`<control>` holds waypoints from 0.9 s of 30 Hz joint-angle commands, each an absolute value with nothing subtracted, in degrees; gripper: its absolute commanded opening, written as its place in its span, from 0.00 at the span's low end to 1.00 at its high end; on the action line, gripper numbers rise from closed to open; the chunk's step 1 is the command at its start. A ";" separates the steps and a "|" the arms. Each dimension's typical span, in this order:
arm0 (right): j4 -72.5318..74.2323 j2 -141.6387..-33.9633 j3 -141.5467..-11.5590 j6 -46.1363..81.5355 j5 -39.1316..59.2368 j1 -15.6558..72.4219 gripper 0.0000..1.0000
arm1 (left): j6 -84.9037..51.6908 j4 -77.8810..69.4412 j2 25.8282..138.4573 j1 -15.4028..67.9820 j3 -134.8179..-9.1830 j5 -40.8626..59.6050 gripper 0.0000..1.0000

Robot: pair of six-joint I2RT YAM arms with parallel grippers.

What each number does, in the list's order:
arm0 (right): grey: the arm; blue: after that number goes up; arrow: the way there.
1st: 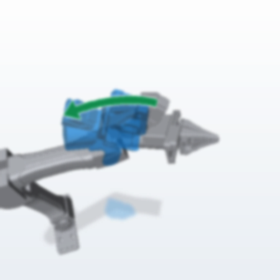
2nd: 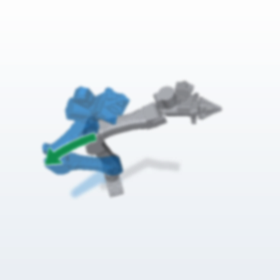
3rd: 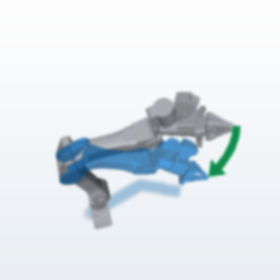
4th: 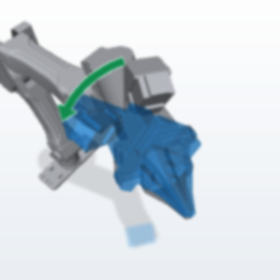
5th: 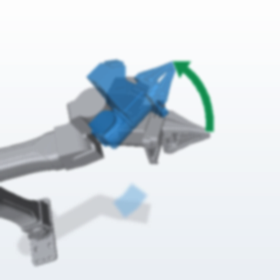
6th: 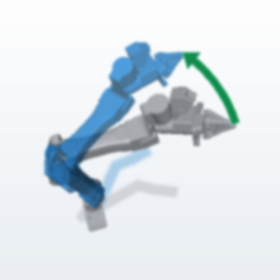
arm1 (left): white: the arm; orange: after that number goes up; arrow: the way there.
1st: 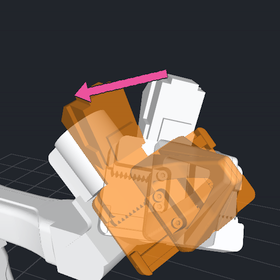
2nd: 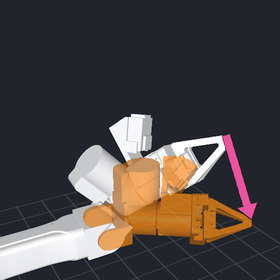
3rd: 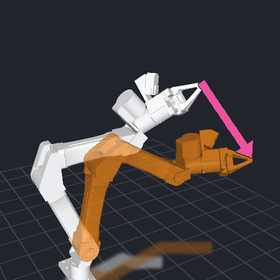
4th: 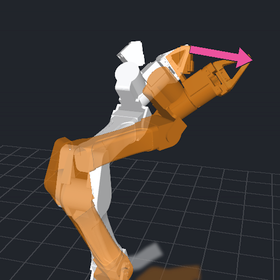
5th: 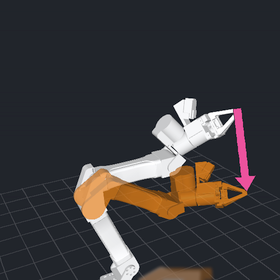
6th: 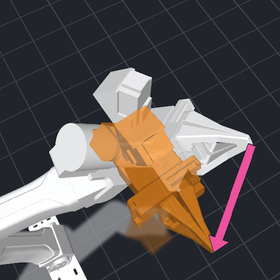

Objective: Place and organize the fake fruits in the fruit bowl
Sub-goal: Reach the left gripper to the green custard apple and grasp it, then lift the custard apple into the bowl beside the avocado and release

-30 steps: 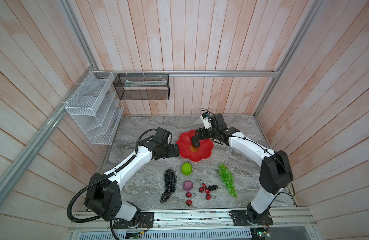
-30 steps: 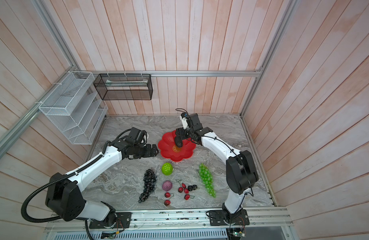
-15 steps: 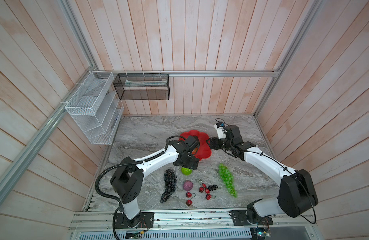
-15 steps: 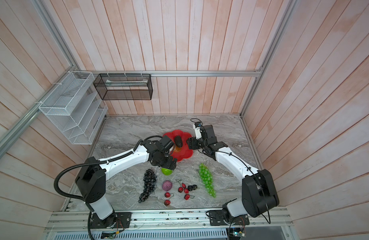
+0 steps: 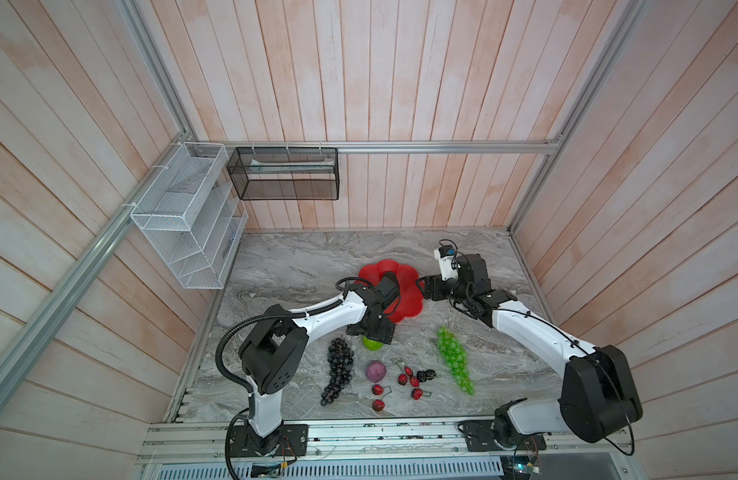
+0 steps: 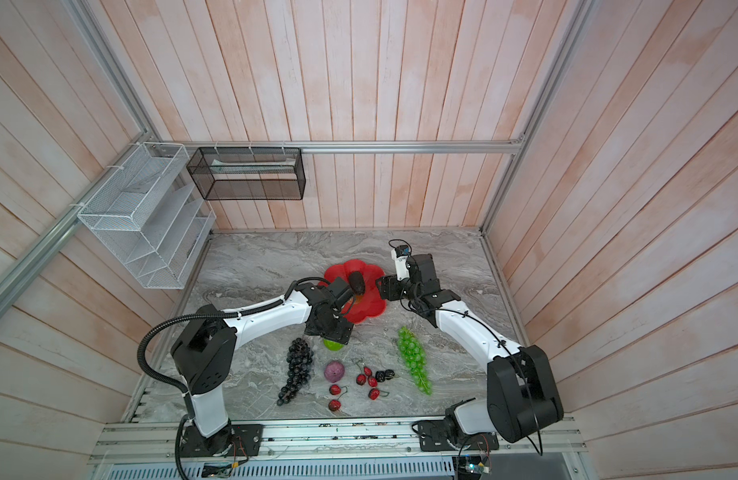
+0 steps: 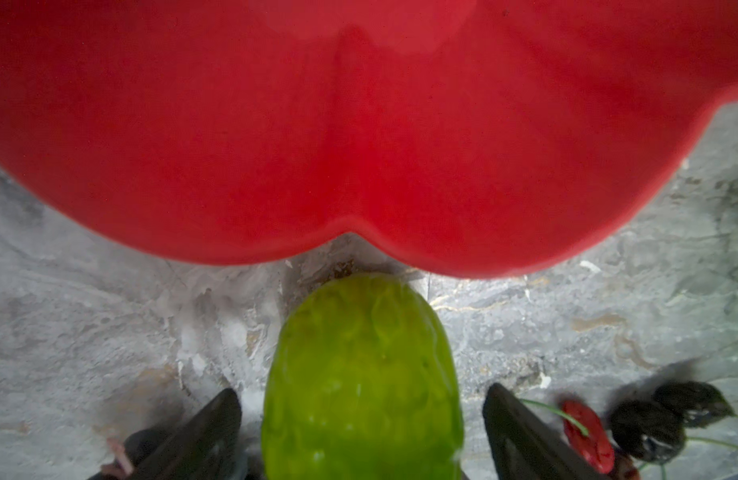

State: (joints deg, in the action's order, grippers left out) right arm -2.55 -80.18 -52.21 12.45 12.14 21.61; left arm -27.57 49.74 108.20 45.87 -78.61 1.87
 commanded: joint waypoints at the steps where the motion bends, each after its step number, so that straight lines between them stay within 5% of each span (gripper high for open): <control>1: -1.67 -81.02 -52.26 12.57 13.27 21.33 0.76 | -27.77 46.82 109.25 45.20 -77.17 3.03 0.90; 9: -2.72 -82.52 -53.47 11.80 14.14 21.26 0.75 | -28.64 43.81 108.69 44.65 -73.13 4.52 0.75; 17: -1.22 -82.20 -51.94 12.64 13.85 21.21 0.74 | -28.92 42.62 106.74 44.38 -71.74 5.41 0.44; 27: 0.12 -83.49 -51.67 13.35 15.09 20.98 0.73 | -29.67 41.77 99.96 42.04 -69.16 6.08 0.36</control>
State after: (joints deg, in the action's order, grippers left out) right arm -2.04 -83.44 -52.21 12.45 13.76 21.30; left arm -29.23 41.54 103.11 42.46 -69.25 5.56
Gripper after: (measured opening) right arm 0.736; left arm 0.665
